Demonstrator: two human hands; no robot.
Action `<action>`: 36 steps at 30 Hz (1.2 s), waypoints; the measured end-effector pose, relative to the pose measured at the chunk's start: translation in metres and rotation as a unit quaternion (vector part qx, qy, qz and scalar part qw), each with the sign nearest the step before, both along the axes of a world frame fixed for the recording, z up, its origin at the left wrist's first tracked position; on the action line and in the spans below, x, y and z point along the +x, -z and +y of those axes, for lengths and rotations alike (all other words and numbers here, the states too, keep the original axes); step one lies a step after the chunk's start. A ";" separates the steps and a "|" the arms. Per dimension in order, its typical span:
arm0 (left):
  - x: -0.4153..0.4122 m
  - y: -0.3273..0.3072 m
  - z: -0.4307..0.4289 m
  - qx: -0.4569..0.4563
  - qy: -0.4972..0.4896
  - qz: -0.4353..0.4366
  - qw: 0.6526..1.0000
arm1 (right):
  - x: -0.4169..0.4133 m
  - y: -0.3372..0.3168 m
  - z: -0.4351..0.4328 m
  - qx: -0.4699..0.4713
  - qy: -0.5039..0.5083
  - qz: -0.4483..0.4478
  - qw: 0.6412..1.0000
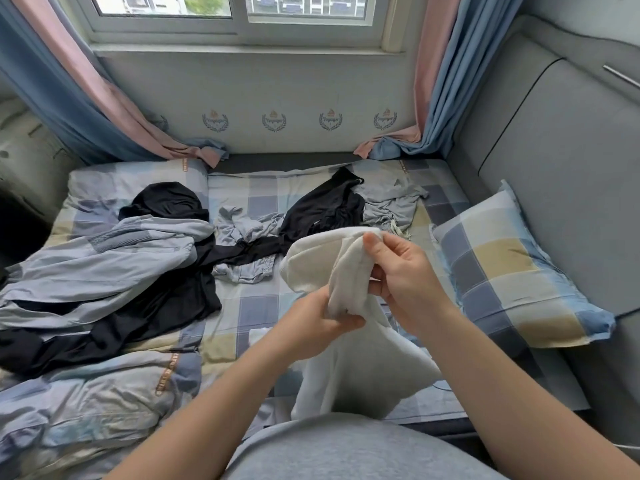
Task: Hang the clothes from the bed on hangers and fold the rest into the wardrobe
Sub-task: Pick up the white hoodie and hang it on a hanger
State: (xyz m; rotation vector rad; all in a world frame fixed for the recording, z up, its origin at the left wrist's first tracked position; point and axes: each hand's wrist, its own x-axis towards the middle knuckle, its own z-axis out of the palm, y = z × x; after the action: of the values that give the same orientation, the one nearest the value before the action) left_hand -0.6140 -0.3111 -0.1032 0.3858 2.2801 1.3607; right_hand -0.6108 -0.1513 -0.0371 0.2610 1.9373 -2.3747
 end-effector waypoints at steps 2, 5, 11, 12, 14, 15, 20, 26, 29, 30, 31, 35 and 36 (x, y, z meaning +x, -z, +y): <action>0.000 0.003 0.004 0.008 -0.025 0.031 0.999 | -0.001 -0.006 0.001 -0.024 -0.003 0.009 1.000; -0.006 0.001 0.003 0.016 -0.051 0.031 0.998 | -0.002 -0.005 0.008 -0.053 -0.007 0.023 0.998; -0.014 -0.008 -0.007 0.090 -0.165 -0.020 0.982 | 0.017 0.028 0.016 0.160 -0.073 -0.025 0.984; -0.015 -0.009 -0.008 0.111 -0.181 -0.030 0.977 | 0.024 0.037 0.012 0.192 -0.105 -0.052 0.974; -0.015 -0.013 -0.011 0.132 -0.188 -0.031 0.973 | 0.036 0.055 0.002 0.243 -0.164 -0.100 0.951; -0.015 -0.015 -0.011 0.137 -0.188 -0.032 0.972 | 0.040 0.062 -0.002 0.280 -0.176 -0.111 0.937; -0.018 -0.022 -0.027 0.122 -0.223 -0.032 0.967 | 0.032 0.065 0.014 0.306 -0.135 -0.059 0.941; -0.019 -0.025 -0.041 0.136 -0.231 -0.076 0.960 | 0.000 0.032 0.047 0.333 -0.100 0.041 0.937; -0.015 -0.030 -0.040 0.148 -0.230 -0.107 0.956 | -0.020 0.015 0.055 0.356 -0.064 0.089 0.928; -0.014 -0.030 -0.039 0.153 -0.228 -0.119 0.954 | -0.026 0.011 0.058 0.363 -0.049 0.097 0.925; -0.013 -0.032 -0.038 0.159 -0.232 -0.135 0.950 | -0.033 0.008 0.059 0.374 -0.033 0.102 0.921; -0.008 -0.040 -0.031 0.192 -0.235 -0.226 0.926 | -0.053 0.008 0.052 0.430 0.023 0.091 0.898; -0.007 -0.041 -0.029 0.204 -0.226 -0.242 0.921 | -0.057 0.010 0.048 0.451 0.031 0.080 0.888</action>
State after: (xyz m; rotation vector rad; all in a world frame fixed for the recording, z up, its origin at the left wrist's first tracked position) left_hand -0.6211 -0.3403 -0.0625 -0.3541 1.7210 1.9125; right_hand -0.6673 -0.1036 -0.0469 0.1591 3.0133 -1.3584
